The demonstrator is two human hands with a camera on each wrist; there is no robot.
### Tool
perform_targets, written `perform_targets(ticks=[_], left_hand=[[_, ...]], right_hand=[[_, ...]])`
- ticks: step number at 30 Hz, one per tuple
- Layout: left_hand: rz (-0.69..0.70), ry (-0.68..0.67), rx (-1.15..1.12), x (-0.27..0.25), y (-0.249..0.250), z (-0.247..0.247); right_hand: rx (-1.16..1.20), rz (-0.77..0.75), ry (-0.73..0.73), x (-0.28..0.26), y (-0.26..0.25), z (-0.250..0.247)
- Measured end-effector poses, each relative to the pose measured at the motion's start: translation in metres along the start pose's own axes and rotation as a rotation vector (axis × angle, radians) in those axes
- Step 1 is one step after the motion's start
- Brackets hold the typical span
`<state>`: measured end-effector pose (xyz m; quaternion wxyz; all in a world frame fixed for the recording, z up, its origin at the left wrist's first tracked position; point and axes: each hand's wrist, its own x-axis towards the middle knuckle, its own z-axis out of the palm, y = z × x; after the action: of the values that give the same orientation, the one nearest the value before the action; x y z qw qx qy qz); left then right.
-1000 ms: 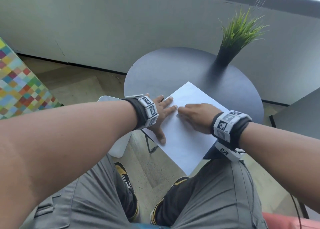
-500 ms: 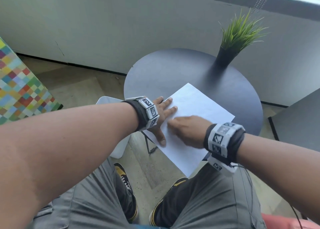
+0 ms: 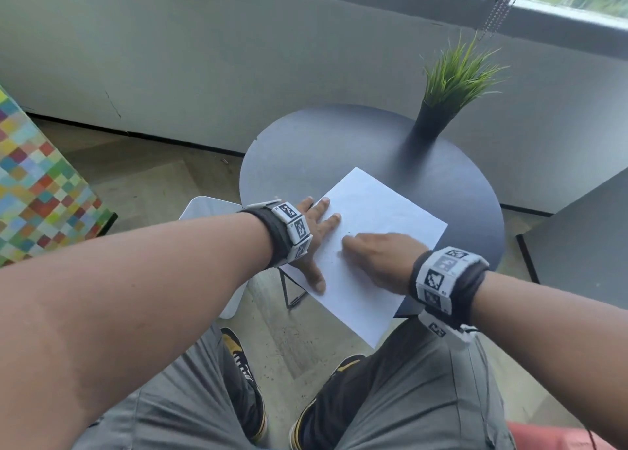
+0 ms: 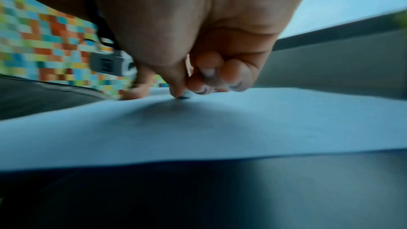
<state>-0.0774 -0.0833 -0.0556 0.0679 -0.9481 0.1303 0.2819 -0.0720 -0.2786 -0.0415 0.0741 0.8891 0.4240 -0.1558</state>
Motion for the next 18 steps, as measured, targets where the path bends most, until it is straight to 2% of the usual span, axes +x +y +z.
perform_targets(ticks=[2,3,6,7,11,13,16,18], left_hand=[[-0.005,0.003,0.000,-0.001,0.001,-0.001],[-0.007,0.002,0.005,-0.001,0.001,-0.001],[-0.015,-0.007,0.013,-0.001,0.001,-0.001],[-0.016,-0.006,0.017,-0.002,0.001,-0.002],[-0.025,0.005,0.005,-0.005,0.004,-0.003],[-0.032,-0.001,0.001,-0.007,0.004,-0.002],[-0.038,0.005,0.005,-0.007,0.005,0.000],[-0.042,0.000,-0.001,-0.008,0.005,0.000]], right_hand=[[-0.008,0.099,0.045,0.001,0.011,0.000],[-0.014,0.079,0.041,0.000,0.006,0.002],[-0.013,-0.134,-0.051,-0.011,-0.022,0.011],[-0.020,-0.145,-0.066,-0.013,-0.021,0.010],[-0.030,0.095,0.060,0.003,0.015,0.004],[-0.021,0.044,0.026,0.003,0.002,0.004],[0.005,-0.163,-0.085,-0.007,-0.028,0.006],[0.000,-0.077,-0.063,-0.002,-0.011,0.004]])
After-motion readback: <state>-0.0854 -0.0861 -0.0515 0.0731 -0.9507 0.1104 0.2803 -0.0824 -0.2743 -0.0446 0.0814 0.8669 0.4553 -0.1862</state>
